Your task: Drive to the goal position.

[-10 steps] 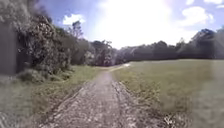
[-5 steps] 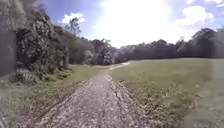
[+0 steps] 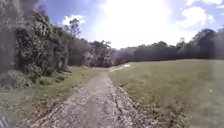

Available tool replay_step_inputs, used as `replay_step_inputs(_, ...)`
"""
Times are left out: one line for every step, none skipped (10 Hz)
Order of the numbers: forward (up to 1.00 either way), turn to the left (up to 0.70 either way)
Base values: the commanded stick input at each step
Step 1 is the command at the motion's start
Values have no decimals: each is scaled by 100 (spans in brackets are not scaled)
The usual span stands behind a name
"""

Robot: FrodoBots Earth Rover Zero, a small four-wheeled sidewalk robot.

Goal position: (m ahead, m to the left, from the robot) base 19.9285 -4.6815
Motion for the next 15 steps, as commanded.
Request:
replay_step_inputs(0, 0)
replay_step_inputs(0, 0)
replay_step_inputs(0, 0)
replay_step_inputs(0, 0)
replay_step_inputs(0, 0)
replay_step_inputs(0, 0)
replay_step_inputs(0, 0)
replay_step_inputs(0, 20)
replay_step_inputs(0, 61)
replay_step_inputs(0, 36)
replay_step_inputs(0, 0)
replay_step_inputs(0, 0)
replay_step_inputs(0, 0)
replay_step_inputs(0, 0)
replay_step_inputs(0, 0)
